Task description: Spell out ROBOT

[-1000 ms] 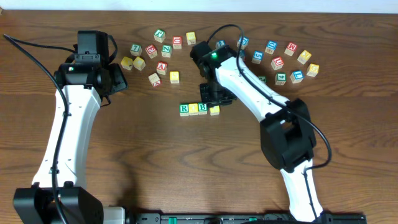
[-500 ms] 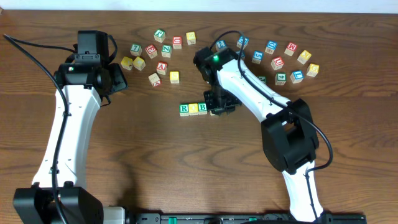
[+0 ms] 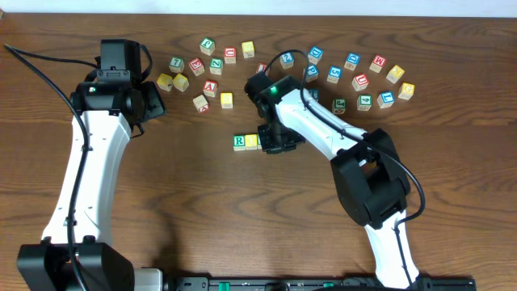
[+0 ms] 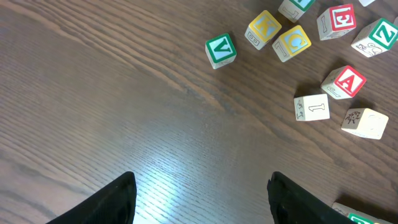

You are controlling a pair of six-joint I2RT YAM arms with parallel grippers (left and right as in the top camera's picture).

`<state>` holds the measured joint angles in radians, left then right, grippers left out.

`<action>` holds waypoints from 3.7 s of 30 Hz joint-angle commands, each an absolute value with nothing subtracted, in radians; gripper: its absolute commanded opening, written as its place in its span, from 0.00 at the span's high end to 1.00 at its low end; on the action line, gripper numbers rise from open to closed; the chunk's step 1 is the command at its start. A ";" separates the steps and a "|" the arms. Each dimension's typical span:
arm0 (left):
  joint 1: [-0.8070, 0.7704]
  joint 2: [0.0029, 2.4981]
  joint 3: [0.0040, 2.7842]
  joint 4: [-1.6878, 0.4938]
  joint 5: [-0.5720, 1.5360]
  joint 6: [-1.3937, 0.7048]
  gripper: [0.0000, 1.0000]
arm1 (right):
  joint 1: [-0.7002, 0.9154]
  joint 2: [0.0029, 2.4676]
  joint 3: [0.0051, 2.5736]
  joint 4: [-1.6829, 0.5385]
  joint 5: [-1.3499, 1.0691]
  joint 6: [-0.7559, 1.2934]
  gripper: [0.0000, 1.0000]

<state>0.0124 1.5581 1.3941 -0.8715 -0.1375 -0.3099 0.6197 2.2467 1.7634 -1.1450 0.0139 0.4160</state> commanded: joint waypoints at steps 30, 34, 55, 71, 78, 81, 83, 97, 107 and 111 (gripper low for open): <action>0.017 1.570 1.411 -0.866 -0.150 -0.300 0.34 | 0.491 2.196 1.772 -1.084 -0.120 0.407 0.91; 0.017 1.570 1.411 -0.866 -0.150 -0.300 0.33 | 0.503 2.196 1.772 -1.068 -0.119 0.407 0.91; 0.017 1.570 1.411 -0.866 -0.150 -0.300 0.33 | 0.507 2.181 1.785 -1.015 -0.130 0.402 0.94; 0.017 1.570 1.411 -0.859 -0.151 -0.300 0.33 | 0.395 2.093 1.973 -1.015 -0.114 0.350 0.58; 0.017 1.570 1.411 -0.859 -0.151 -0.300 0.33 | 0.401 2.095 2.090 -1.013 -0.069 0.365 0.54; 0.017 1.570 1.411 -0.859 -0.151 -0.300 0.33 | 0.400 2.095 2.113 -1.012 -0.032 0.366 0.54; 0.017 1.570 1.411 -0.859 -0.151 -0.300 0.33 | 0.400 2.095 2.113 -1.010 -0.018 0.366 0.54; 0.017 1.570 1.411 -0.859 -0.151 -0.300 0.33 | 0.352 2.232 2.112 -1.085 0.087 0.426 0.52; 0.017 1.570 1.411 -0.859 -0.151 -0.300 0.33 | 0.289 2.341 2.112 -1.081 0.030 0.411 0.54; 0.017 1.570 1.411 -0.859 -0.151 -0.300 0.33 | 0.289 2.376 2.112 -1.073 0.016 0.402 0.55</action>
